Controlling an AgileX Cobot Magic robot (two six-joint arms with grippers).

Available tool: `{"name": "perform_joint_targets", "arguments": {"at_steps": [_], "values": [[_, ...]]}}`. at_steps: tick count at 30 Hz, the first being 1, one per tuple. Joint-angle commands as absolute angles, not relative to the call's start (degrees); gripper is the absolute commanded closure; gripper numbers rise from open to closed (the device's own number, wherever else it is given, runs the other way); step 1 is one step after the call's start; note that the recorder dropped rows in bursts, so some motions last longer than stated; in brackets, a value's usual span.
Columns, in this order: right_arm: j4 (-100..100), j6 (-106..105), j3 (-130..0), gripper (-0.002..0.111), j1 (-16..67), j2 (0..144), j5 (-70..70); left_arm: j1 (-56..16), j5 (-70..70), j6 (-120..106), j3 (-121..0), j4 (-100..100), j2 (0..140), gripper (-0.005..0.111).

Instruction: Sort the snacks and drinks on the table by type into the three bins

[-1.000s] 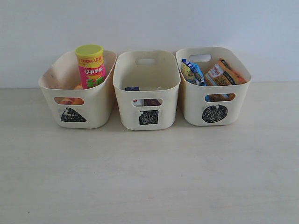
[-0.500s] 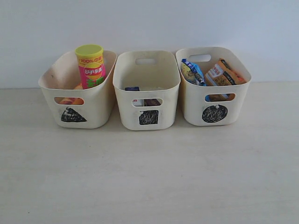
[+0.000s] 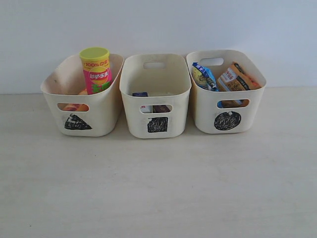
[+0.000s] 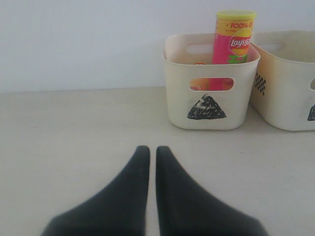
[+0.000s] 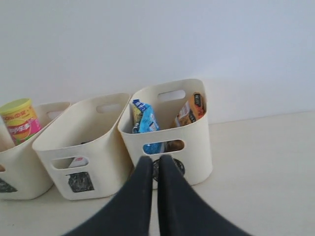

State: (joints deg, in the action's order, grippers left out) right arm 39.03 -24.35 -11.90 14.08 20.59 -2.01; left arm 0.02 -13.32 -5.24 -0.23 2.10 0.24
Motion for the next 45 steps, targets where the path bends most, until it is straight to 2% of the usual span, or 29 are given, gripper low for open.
{"name": "perform_joint_targets", "arguments": {"at_steps": [1,7,11,16,45], "values": [[38.1,-24.1,-11.3,0.108,7.9,17.0,3.2,0.3,-13.3,-5.6,0.0,2.3,0.0,0.103],[37.7,-21.9,-7.0,0.108,-0.9,10.1,8.9,0.3,-13.3,-5.6,0.0,2.3,0.0,0.103],[37.7,-19.9,-2.3,0.108,-3.5,5.5,9.5,0.3,-13.3,-5.6,0.0,2.3,0.0,0.103],[34.1,-19.9,0.0,0.108,-3.5,0.0,12.8,0.3,-13.3,-5.6,0.0,2.3,0.0,0.103],[8.1,-3.7,0.0,0.108,-3.5,0.0,18.7,0.3,-13.3,-5.6,0.0,2.3,0.0,0.103]]}}
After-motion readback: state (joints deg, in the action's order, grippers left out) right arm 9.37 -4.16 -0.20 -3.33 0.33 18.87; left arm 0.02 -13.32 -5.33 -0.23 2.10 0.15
